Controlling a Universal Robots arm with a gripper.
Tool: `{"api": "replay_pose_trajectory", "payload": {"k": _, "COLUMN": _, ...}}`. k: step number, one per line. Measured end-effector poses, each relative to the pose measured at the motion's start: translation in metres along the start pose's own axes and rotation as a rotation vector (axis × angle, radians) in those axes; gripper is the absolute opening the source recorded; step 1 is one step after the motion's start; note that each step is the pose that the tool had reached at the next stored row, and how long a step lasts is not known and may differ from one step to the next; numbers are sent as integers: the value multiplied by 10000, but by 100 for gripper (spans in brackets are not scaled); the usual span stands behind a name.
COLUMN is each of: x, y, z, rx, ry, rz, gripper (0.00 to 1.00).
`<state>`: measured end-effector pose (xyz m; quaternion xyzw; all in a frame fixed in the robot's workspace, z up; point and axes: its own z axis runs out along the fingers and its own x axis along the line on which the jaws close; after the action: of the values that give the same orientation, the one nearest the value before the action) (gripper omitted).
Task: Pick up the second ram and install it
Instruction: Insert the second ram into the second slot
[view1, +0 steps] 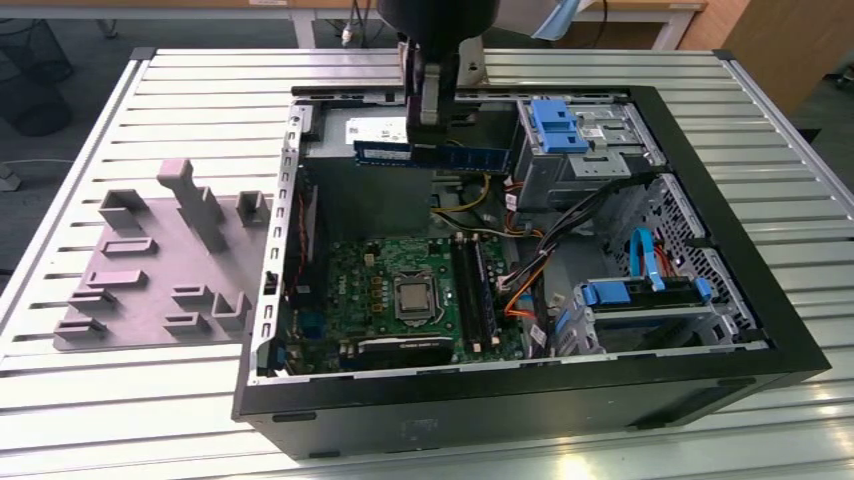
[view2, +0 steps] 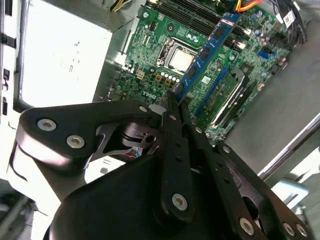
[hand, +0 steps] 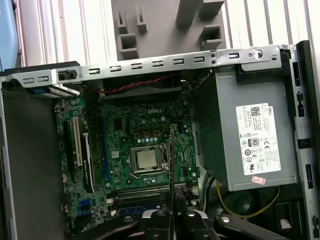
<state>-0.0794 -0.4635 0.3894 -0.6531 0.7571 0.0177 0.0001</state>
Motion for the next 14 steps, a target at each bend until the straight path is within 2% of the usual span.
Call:
{"api": "replay_pose_trajectory", "payload": {"k": 3, "x": 0, "y": 0, "z": 5, "rx": 13, "ry": -2, "rz": 503, "gripper": 14}}
{"api": "replay_pose_trajectory", "payload": {"k": 4, "x": 0, "y": 0, "z": 10, "rx": 23, "ry": -6, "rz": 910, "gripper": 14}}
{"api": "replay_pose_trajectory", "payload": {"k": 14, "x": 1, "y": 0, "z": 27, "rx": 69, "ry": -14, "rz": 2610, "gripper": 14}}
